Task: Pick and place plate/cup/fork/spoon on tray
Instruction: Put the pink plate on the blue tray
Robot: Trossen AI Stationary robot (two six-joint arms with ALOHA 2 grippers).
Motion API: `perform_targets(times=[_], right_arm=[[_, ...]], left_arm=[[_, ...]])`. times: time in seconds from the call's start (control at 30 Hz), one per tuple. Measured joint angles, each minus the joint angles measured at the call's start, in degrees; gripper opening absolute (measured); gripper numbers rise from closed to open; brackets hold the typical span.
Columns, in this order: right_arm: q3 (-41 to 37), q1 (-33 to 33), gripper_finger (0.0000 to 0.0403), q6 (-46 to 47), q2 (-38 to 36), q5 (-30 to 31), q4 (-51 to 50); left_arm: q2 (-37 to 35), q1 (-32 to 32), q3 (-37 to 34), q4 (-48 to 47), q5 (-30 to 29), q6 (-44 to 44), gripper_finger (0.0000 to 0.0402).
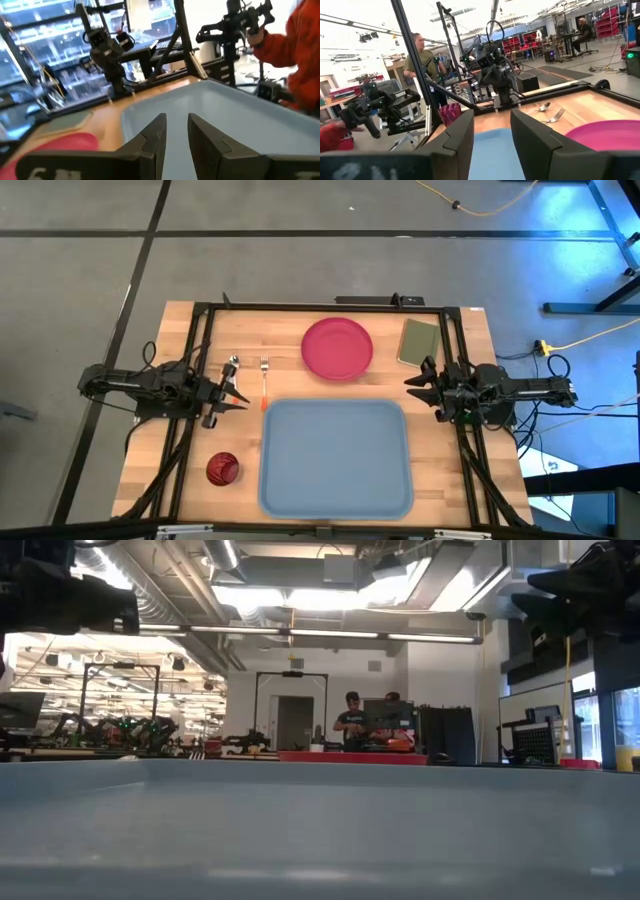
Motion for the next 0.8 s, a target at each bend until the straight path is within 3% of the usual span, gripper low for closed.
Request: perform_targets(times=[0.33, 0.5, 0.63, 0.8], right_arm=[[0.0, 0.0, 0.0134, -2.6, 0.0, 0.0, -0.6], [0.0, 0.0, 0.0134, -3.2, 0.0, 0.0, -0.6], [0.0, 0.0, 0.0134, -4.0, 0.0, 0.0, -0.8], [0.0, 0.0, 0.0134, -1.9, 0.1, 2.6, 5.2]], left_arm=[[0.0, 0.0, 0.0, 2.8, -2.7, -0.7, 0.0073], [0.0, 0.0, 0.0, 14.5, -4.3, -11.2, 0.0073], [0.0, 0.0, 0.0, 24.2, -4.9, -11.5, 0.0073], [0.1, 0.0, 0.0, 31.5, -15.1, -14.5, 0.0073]])
